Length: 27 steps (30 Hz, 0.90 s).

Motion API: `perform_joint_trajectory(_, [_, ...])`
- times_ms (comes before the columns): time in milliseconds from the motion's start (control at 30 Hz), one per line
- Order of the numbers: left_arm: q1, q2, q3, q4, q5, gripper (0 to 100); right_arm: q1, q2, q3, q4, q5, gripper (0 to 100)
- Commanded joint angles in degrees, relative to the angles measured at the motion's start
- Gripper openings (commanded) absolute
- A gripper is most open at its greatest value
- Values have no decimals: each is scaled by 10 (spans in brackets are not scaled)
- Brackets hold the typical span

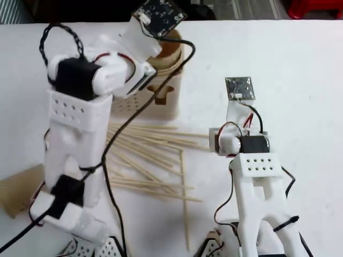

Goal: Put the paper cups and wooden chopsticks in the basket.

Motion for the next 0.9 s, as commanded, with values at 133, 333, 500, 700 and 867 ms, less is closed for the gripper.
perform_joint_trajectory(133, [0,42,-91,3,7,166,1,-1,-3,-9,-1,440])
perform_joint_trajectory(333, [-42,29,-129,40,37,168,1,-1,-3,-9,-1,440])
perform_joint_trajectory(500, [-131,-20,-11,40,51,169,2,-1,-3,-9,-1,440])
perform_joint_trajectory(700, [-224,-164,179,40,51,166,1,-1,-3,-9,-1,440])
perform_joint_trajectory(867, [-305,-313,309,38,53,169,1,-1,-3,-9,-1,440])
